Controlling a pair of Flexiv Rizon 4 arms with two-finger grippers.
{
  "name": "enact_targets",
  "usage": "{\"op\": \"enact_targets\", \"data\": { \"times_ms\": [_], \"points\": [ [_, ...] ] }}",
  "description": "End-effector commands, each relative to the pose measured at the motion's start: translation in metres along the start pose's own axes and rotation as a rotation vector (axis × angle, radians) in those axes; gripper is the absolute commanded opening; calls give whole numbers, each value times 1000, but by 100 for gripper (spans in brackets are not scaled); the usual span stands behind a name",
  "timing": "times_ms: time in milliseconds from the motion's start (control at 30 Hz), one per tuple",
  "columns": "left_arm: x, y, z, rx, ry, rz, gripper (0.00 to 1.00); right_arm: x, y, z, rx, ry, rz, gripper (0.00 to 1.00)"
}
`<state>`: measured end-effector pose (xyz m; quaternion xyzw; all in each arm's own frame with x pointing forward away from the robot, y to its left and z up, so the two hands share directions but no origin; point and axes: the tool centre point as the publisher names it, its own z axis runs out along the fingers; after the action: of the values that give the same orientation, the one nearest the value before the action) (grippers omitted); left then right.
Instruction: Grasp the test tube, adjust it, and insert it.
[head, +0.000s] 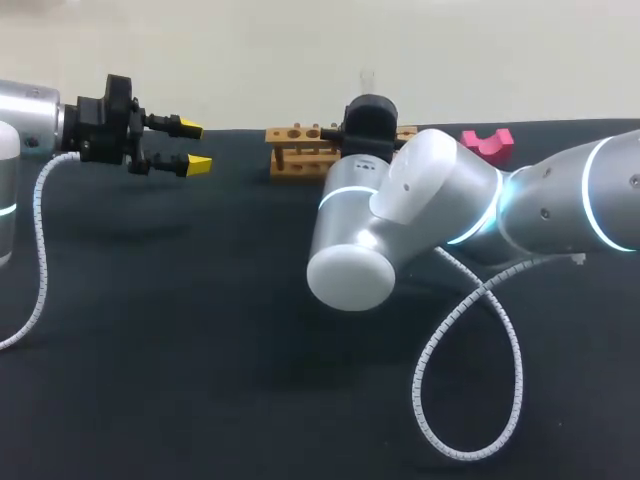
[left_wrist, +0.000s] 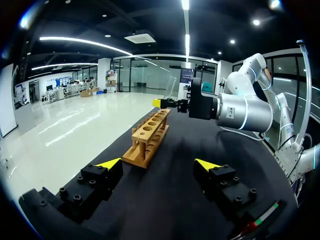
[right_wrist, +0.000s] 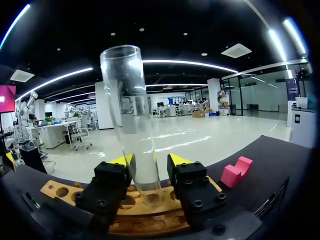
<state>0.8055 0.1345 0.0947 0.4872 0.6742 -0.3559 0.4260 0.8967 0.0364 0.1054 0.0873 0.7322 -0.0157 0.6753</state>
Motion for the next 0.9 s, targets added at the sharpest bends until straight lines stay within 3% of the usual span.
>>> {"op": "enact_targets", "data": {
  "times_ms": [33,400,533,900],
  "points": [
    [1,-2,-1,-5,-4,3,100,-1,1,1,-5,-1,1,44],
    [1,-2,-1,-5,-4,3,100,-13,1,16,-45,-8,-17,50],
    [1,-2,-1,-5,-4,3,100,-15,3,22,-60,-3,-17,68],
    [1,-2,-1,-5,-4,3,100,-17,7,32,-79,3,-8,85]
  ]
}}
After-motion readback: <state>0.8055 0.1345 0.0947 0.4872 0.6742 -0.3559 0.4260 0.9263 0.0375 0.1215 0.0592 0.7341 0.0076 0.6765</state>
